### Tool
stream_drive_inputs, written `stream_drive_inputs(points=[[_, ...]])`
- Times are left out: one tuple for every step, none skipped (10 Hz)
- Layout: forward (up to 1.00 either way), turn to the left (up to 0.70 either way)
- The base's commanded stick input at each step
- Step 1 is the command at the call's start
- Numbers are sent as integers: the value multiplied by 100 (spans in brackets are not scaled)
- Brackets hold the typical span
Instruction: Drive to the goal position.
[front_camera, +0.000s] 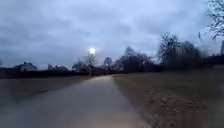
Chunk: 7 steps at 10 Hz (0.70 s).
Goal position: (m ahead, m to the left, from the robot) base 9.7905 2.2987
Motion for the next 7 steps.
stream_drive_inputs(points=[[100,4],[100,4],[100,40],[100,44],[100,44],[100,44],[100,44]])
